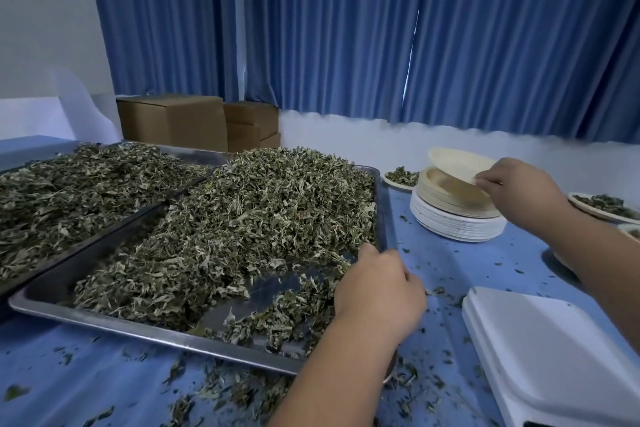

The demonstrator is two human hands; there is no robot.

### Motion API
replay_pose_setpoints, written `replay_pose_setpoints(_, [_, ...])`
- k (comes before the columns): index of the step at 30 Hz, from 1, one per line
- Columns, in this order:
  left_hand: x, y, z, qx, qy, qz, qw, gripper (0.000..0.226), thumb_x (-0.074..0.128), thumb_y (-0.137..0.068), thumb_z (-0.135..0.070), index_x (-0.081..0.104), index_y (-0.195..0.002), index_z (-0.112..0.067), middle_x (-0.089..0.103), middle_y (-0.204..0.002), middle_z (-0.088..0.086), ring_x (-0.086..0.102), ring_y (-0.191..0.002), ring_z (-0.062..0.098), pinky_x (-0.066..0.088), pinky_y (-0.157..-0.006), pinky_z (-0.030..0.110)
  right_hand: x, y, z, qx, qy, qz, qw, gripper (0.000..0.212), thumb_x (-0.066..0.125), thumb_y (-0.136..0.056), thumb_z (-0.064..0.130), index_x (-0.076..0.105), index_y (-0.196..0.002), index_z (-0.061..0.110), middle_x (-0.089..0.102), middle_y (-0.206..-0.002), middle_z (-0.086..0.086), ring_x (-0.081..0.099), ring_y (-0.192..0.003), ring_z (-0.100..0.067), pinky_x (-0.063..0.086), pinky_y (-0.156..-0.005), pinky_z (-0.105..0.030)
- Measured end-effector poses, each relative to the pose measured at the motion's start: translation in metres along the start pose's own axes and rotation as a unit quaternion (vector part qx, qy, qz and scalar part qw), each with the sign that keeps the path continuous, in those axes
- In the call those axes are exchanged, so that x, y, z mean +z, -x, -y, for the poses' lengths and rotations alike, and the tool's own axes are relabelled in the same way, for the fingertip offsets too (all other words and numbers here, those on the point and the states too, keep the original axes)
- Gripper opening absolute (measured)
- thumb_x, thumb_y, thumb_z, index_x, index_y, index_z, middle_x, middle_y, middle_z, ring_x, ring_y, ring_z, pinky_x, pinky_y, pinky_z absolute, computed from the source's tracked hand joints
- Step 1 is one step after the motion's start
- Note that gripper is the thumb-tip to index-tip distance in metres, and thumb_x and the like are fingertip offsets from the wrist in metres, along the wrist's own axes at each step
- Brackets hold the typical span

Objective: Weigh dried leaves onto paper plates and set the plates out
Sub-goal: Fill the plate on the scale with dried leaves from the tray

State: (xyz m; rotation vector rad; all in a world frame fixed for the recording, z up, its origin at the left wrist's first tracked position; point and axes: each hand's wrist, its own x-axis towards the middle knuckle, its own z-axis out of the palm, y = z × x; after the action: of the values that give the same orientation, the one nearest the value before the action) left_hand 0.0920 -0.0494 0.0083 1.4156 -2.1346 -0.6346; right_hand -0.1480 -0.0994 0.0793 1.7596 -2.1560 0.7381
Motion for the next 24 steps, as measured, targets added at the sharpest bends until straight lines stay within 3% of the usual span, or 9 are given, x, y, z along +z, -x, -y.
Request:
replay_pose_setpoints(4, [-0.001, 0.001, 0.000, 0.002, -0.017, -0.001, 1.000, 0.025, 0.045, -0.096, -0.035, 0.061, -0.104, -0.018, 0.042, -0.111, 0.002, 0.059, -0.089, 0.028, 0.052, -0.082, 0.043, -0.020, 0.062, -0.005, -0.049, -0.052, -0.047, 0.996, 0.020, 0.057, -0.095, 0.015, 0.074, -0.097, 0.006, 0.060, -0.094, -0.003, 0.051, -0.084, -0.019, 0.032, -0.071, -0.030])
replay_pose_setpoints(9, [-0.001, 0.006, -0.001, 0.014, -0.037, -0.009, 0.999, 0.022, 0.044, -0.096, -0.034, 0.060, -0.102, -0.019, 0.043, -0.111, 0.000, 0.057, -0.089, 0.024, 0.051, -0.082, 0.041, -0.047, 0.140, -0.019, -0.074, -0.097, -0.033, 0.992, 0.013, 0.062, -0.089, 0.008, 0.074, -0.093, 0.005, 0.062, -0.088, 0.010, 0.055, -0.077, 0.005, 0.035, -0.068, -0.005])
replay_pose_setpoints(15, [-0.002, 0.015, 0.000, 0.042, -0.052, -0.027, 0.997, 0.017, 0.045, -0.097, -0.036, 0.060, -0.098, -0.026, 0.042, -0.110, -0.004, 0.057, -0.083, 0.019, 0.052, -0.079, 0.039, -0.070, 0.194, -0.027, -0.100, -0.131, 0.035, 0.986, 0.023, 0.052, -0.083, 0.032, 0.074, -0.090, 0.029, 0.058, -0.098, 0.020, 0.058, -0.080, -0.001, 0.040, -0.066, -0.014])
replay_pose_setpoints(19, [-0.009, 0.025, -0.004, 0.046, -0.135, -0.110, 0.984, 0.024, 0.044, -0.096, -0.036, 0.060, -0.107, -0.022, 0.049, -0.110, 0.001, 0.055, -0.088, 0.021, 0.050, -0.078, 0.038, -0.070, 0.212, -0.030, -0.126, -0.109, 0.106, 0.980, 0.020, 0.054, -0.084, 0.035, 0.073, -0.091, 0.037, 0.056, -0.104, 0.021, 0.060, -0.070, -0.007, 0.043, -0.065, -0.020])
replay_pose_setpoints(22, [-0.026, 0.028, -0.001, -0.039, -0.214, -0.162, 0.963, 0.043, 0.038, -0.096, -0.049, 0.054, -0.126, -0.022, 0.052, -0.122, 0.007, 0.052, -0.105, 0.025, 0.045, -0.086, 0.042, -0.072, 0.218, -0.033, -0.119, -0.108, 0.154, 0.975, 0.026, 0.051, -0.084, 0.041, 0.073, -0.096, 0.037, 0.055, -0.106, 0.022, 0.061, -0.069, -0.013, 0.046, -0.069, -0.027])
replay_pose_setpoints(24, [-0.040, 0.029, 0.008, -0.144, -0.243, -0.104, 0.954, 0.059, 0.030, -0.095, -0.059, 0.039, -0.140, -0.022, 0.041, -0.140, 0.012, 0.044, -0.124, 0.033, 0.040, -0.097, 0.051, -0.075, 0.221, -0.036, -0.114, -0.115, 0.163, 0.973, 0.029, 0.050, -0.082, 0.041, 0.072, -0.100, 0.038, 0.054, -0.107, 0.021, 0.060, -0.068, -0.010, 0.046, -0.068, -0.025])
